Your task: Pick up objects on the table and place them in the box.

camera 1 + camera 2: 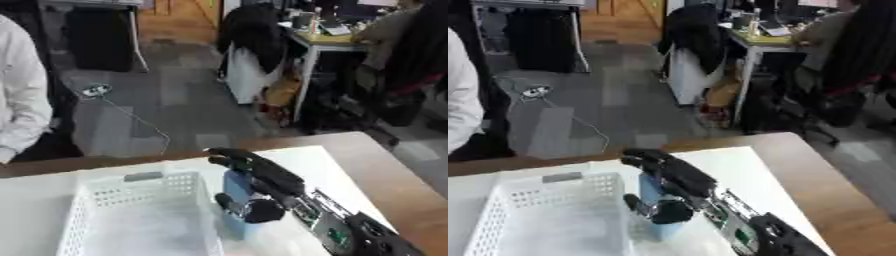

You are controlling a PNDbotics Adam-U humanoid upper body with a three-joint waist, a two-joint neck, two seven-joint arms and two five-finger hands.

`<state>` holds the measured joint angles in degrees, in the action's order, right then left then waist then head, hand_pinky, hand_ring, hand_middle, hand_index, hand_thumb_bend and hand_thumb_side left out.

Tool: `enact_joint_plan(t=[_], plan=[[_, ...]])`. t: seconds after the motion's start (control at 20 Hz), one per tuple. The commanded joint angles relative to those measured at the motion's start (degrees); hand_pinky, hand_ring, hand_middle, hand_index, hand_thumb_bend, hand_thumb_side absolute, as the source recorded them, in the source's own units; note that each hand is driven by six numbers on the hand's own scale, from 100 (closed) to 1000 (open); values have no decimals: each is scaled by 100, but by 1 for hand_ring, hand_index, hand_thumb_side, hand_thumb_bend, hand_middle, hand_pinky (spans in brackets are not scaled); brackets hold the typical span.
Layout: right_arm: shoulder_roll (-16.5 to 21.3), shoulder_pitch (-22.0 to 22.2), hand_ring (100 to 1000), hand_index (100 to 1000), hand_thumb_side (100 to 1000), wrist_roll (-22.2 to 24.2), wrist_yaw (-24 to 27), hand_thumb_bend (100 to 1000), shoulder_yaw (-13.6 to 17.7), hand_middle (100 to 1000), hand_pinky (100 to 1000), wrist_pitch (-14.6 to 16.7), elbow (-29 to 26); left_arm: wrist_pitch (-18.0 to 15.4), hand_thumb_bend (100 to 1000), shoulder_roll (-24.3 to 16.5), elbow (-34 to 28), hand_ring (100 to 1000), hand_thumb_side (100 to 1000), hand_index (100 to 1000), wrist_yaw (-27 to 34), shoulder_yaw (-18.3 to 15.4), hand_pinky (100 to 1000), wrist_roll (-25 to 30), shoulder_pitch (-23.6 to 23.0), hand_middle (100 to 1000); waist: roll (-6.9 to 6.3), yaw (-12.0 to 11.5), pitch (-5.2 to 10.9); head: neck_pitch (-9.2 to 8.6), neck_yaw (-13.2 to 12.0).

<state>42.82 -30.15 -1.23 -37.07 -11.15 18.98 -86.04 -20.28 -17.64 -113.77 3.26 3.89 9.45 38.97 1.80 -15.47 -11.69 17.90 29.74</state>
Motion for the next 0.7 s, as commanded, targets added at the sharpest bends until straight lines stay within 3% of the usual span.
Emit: enact_joint_plan(t=[0.05,0.35,0.7], plan=[[131,-91,1000,1000,878,-37,-113,229,70,1000,1000,7,36,24,843,-30,-82,440,768,611,25,-30,519,2,105,623,-5,-8,77,-45,-53],[240,-41,1000,1000,874,-370,-259,227,290,1000,1000,-288,241,26,843,-51,-82,439,768,611,20,-32,519,4,78,622,-8,17,94,-26,-112],[267,-9,1000,1000,875,-480,-568,223,324,1000,1000,-466,417,16,844,-61,-82,438,768,611,14,-36,518,8,59,621,-29,31,93,-40,-115]])
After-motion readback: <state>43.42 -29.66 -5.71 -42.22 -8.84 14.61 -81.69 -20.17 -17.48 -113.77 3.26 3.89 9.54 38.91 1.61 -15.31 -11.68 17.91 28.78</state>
